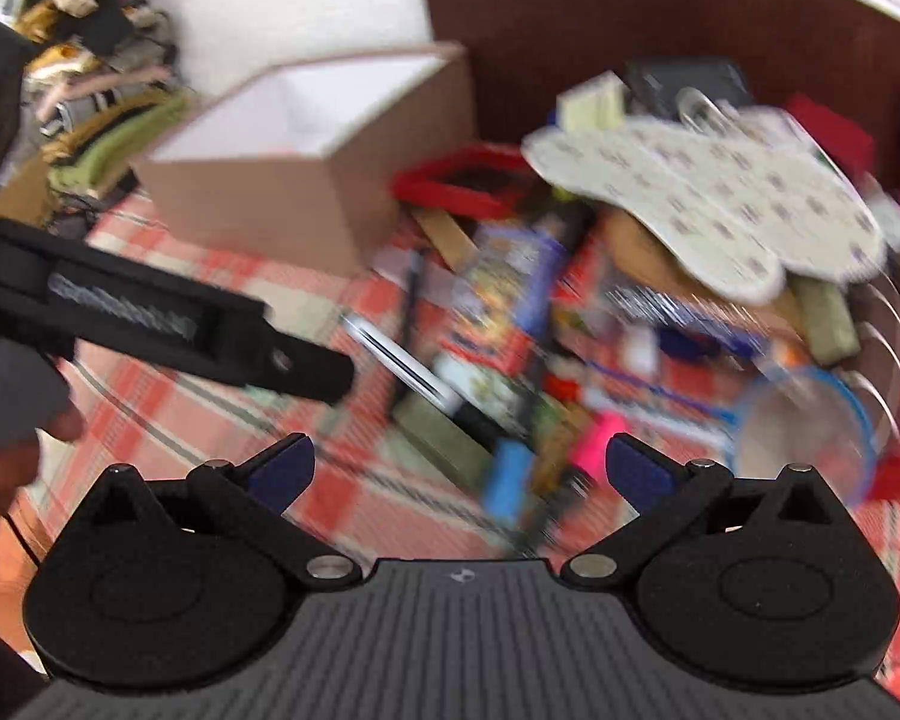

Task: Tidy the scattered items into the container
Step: 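Move the left gripper back toward the pile of items, then grasp the white permanent marker with the left gripper while the right gripper reaches the pink marker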

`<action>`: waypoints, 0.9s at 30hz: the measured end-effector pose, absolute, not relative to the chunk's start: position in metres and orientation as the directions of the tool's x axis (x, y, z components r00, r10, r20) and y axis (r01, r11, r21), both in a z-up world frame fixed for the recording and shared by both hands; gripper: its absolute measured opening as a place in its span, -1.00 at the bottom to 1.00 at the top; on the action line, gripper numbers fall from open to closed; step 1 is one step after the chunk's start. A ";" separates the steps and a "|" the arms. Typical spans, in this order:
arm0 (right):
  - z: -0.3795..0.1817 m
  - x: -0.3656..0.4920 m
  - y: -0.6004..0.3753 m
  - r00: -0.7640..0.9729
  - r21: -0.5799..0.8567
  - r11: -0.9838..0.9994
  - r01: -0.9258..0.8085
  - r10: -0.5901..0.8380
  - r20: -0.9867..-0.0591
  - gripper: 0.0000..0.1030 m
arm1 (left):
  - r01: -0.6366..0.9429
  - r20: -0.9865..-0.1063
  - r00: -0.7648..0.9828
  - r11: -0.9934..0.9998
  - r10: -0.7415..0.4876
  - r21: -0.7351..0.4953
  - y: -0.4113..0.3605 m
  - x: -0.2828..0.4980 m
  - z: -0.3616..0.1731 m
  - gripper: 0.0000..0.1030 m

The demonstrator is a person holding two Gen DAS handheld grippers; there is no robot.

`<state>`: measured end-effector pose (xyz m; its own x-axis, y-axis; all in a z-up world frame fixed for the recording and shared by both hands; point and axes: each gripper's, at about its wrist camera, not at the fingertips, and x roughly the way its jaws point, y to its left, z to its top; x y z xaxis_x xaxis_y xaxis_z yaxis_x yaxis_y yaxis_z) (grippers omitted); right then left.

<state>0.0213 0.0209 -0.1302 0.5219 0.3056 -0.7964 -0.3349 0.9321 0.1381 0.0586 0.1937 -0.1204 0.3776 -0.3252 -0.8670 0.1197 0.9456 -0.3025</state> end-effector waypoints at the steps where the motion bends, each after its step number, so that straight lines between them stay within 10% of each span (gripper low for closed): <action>1: -0.134 0.020 0.015 0.512 0.139 0.937 -0.320 0.294 -0.807 0.99 | 0.125 -0.868 0.377 0.946 -0.324 -0.299 0.188 0.057 -0.121 1.00; 13: -0.173 0.020 -0.008 0.435 0.130 0.970 -0.207 0.210 -0.876 0.99 | 0.206 -0.885 0.355 0.949 -0.300 -0.239 0.149 0.071 -0.137 0.98; 27: -0.187 0.030 0.004 0.388 0.104 0.973 -0.205 0.178 -0.904 0.99 | -0.127 -0.906 0.337 0.941 -0.257 -0.314 0.197 0.120 -0.176 0.88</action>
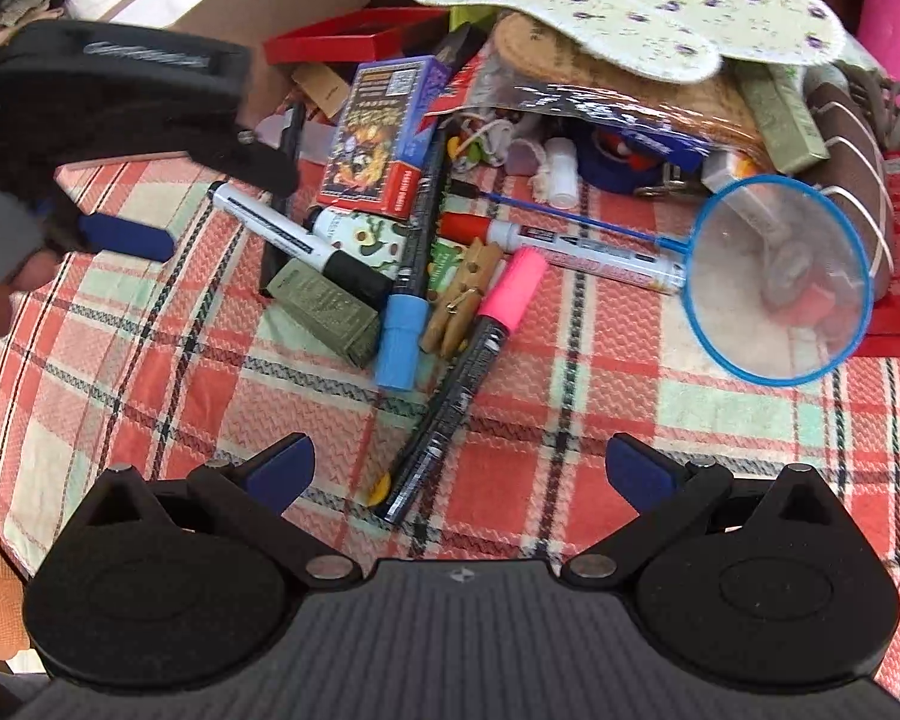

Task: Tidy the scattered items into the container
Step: 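Grasp the white permanent marker with the left gripper while the right gripper reaches the pink marker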

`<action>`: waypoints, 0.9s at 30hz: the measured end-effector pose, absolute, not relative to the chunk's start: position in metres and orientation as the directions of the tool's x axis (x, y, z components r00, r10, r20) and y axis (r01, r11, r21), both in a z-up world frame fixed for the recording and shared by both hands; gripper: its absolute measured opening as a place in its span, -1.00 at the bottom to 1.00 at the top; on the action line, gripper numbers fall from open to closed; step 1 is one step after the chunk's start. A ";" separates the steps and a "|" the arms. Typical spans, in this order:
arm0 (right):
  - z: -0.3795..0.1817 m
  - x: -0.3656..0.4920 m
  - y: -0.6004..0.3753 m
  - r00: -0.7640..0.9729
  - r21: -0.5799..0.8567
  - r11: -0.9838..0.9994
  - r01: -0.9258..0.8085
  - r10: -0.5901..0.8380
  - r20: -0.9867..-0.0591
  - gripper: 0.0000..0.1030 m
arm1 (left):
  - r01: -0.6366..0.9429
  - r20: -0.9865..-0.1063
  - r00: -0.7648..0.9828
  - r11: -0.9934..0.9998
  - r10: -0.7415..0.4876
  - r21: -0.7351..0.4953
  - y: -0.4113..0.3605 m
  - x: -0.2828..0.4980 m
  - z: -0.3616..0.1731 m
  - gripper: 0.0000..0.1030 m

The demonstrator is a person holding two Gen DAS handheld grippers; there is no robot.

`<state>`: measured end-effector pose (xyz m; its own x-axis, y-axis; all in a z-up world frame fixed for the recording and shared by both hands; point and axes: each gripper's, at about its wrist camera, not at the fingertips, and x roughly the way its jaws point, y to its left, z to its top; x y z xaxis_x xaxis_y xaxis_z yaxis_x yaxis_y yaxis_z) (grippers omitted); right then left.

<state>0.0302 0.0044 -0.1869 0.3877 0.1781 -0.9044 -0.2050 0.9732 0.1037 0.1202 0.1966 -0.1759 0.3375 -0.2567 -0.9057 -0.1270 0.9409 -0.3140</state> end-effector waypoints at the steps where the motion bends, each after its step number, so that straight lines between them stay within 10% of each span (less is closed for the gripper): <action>1: -0.187 0.031 0.006 0.386 0.102 0.972 -0.210 0.178 -0.905 0.99 | -0.138 -0.908 0.331 0.938 -0.258 -0.317 0.197 0.124 -0.179 0.88; 16: -0.195 0.037 0.014 0.344 0.091 0.975 -0.201 0.158 -0.926 0.96 | -0.120 -0.933 0.224 0.942 -0.284 -0.315 0.193 0.148 -0.204 -0.26; 27: -0.203 0.036 0.021 0.289 0.106 0.966 -0.235 0.174 -0.941 0.47 | 0.087 -0.959 0.171 0.973 -0.226 -0.214 0.203 0.132 -0.195 -0.43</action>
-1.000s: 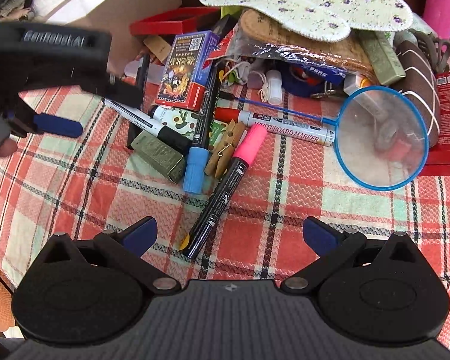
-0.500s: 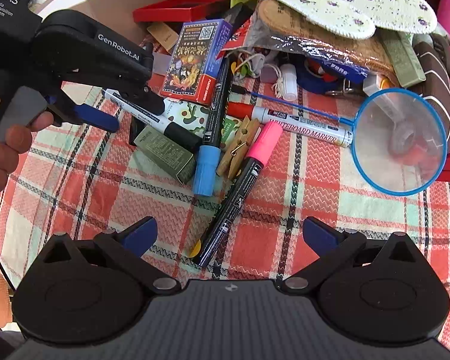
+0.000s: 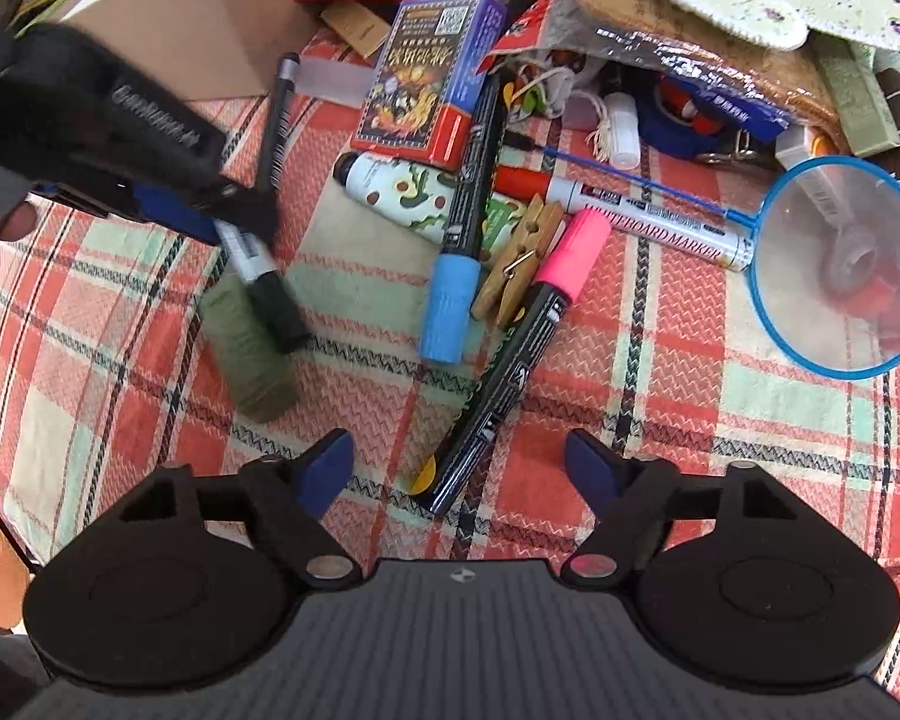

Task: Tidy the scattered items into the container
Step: 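Grasp the white permanent marker with the left gripper while the right gripper reaches the pink marker, then close the right gripper on the pink marker while the left gripper lifts the white marker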

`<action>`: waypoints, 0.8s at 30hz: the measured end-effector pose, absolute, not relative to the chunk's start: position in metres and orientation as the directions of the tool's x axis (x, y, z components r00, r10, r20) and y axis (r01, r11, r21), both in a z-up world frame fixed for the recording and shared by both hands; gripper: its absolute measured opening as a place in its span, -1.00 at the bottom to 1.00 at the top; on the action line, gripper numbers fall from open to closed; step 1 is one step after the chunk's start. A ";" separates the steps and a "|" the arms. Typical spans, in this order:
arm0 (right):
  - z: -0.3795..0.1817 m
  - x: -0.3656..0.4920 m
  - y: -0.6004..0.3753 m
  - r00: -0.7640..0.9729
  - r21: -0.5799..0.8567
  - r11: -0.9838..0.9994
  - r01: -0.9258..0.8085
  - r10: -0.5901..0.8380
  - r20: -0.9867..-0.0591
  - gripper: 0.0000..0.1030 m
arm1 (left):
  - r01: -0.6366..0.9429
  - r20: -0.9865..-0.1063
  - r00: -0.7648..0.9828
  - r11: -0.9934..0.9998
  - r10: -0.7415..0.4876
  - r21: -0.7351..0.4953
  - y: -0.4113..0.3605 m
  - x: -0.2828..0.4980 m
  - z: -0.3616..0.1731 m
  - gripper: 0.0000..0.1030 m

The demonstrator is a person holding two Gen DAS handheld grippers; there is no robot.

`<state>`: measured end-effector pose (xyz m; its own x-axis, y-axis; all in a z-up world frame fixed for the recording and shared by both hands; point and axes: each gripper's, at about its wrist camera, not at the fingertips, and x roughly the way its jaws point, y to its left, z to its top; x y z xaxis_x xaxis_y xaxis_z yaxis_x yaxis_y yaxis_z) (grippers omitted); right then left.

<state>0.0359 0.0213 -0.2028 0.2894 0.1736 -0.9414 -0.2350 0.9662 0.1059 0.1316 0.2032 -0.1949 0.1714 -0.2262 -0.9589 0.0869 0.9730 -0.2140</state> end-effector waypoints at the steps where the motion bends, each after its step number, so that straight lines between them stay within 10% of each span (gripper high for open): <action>1: -0.203 0.035 0.022 0.287 0.101 0.966 -0.237 0.169 -0.943 0.40 | 0.115 -0.963 0.169 0.975 -0.210 -0.192 0.204 0.130 -0.194 -0.43; 12: -0.203 0.029 0.020 0.274 0.066 0.959 -0.275 0.144 -0.951 -0.45 | 0.205 -0.985 0.163 0.979 -0.049 -0.015 0.217 0.111 -0.198 -0.22; 24: -0.201 0.017 0.000 0.261 0.071 0.977 -0.201 0.123 -0.957 -0.48 | 0.092 -0.978 0.167 0.990 -0.122 -0.108 0.233 0.106 -0.194 0.28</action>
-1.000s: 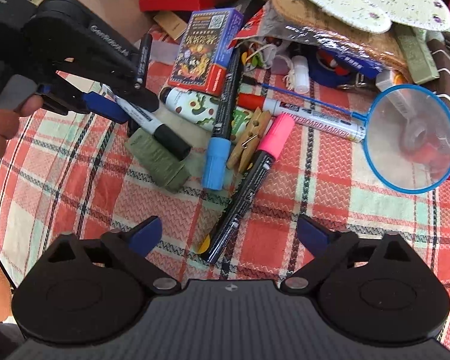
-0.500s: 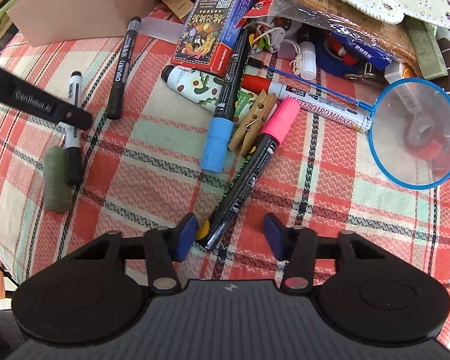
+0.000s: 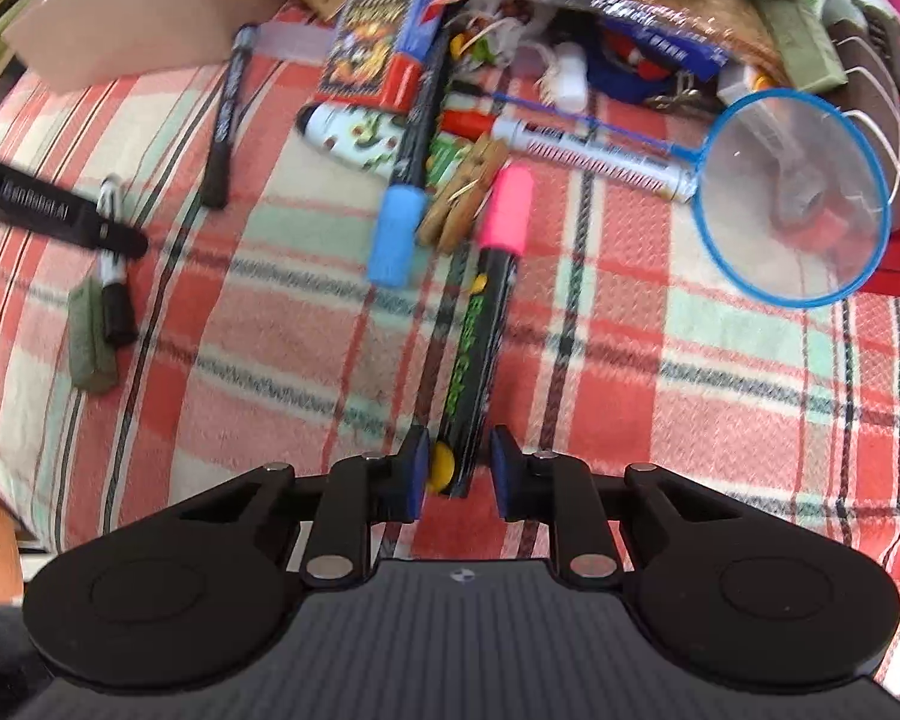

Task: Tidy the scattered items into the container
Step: 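Close the right gripper on the pink marker while the left gripper lifts the white marker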

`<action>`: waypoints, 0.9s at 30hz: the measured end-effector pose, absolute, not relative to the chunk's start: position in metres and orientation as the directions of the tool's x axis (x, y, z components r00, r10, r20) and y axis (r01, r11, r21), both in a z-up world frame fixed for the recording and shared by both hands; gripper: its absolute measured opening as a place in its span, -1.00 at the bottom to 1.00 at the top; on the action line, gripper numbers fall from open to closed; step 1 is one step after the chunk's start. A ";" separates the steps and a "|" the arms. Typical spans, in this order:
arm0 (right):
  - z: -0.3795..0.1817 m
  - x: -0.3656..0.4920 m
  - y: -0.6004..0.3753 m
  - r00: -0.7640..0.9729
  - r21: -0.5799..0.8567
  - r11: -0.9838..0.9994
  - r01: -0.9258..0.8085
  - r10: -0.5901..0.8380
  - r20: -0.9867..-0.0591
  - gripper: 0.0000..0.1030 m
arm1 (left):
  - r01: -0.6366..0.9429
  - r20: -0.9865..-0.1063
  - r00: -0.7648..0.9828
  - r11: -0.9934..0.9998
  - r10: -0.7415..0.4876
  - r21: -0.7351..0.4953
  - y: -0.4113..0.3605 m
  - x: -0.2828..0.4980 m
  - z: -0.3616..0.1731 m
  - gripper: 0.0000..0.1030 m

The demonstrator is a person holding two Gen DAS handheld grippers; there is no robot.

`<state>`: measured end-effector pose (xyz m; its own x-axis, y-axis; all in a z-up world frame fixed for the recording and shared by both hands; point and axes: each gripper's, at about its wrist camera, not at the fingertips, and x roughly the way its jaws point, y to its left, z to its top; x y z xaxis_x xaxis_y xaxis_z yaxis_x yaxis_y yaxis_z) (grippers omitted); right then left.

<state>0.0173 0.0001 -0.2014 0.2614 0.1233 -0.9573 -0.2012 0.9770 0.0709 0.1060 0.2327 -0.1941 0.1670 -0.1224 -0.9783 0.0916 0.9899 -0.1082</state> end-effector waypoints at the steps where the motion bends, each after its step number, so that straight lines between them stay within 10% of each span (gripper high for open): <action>1: -0.201 0.019 0.001 0.272 0.062 0.979 -0.196 0.115 -0.955 -0.41 | 0.098 -0.977 0.171 0.989 -0.124 -0.109 0.230 0.106 -0.194 0.27; 6: -0.207 0.038 0.008 0.292 0.036 0.982 -0.185 0.090 -0.952 -0.39 | 0.156 -0.965 0.191 0.976 -0.180 -0.151 0.219 0.111 -0.187 -0.62; 9: -0.209 0.043 0.010 0.287 0.038 0.980 -0.194 0.093 -0.953 -0.45 | 0.177 -0.947 0.195 0.959 -0.255 -0.222 0.211 0.113 -0.180 -0.75; 12: -0.208 0.041 0.011 0.284 0.037 0.974 -0.224 0.101 -0.954 -0.55 | 0.201 -0.948 0.182 0.953 -0.262 -0.225 0.202 0.115 -0.179 -0.68; 13: -0.208 0.040 0.010 0.282 0.041 0.975 -0.220 0.103 -0.954 -0.55 | 0.207 -0.951 0.172 0.953 -0.257 -0.221 0.204 0.113 -0.184 -0.28; 21: -0.212 0.043 0.011 0.271 0.045 0.980 -0.194 0.097 -0.958 -0.55 | 0.212 -0.964 0.131 0.956 -0.233 -0.202 0.198 0.094 -0.194 0.01; 24: -0.213 0.045 0.011 0.272 0.049 0.983 -0.177 0.096 -0.958 -0.54 | 0.240 -0.970 0.140 0.957 -0.201 -0.164 0.189 0.092 -0.194 0.02; 27: -0.213 0.044 0.010 0.277 0.057 0.983 -0.174 0.105 -0.955 -0.56 | 0.276 -0.974 0.145 0.952 -0.174 -0.129 0.180 0.089 -0.193 -0.51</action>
<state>0.0435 0.0099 -0.2133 0.2770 0.1048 -0.9551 -0.1737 0.9831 0.0575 0.0886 0.1796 -0.1926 0.1454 -0.1743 -0.9739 0.2758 0.9525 -0.1293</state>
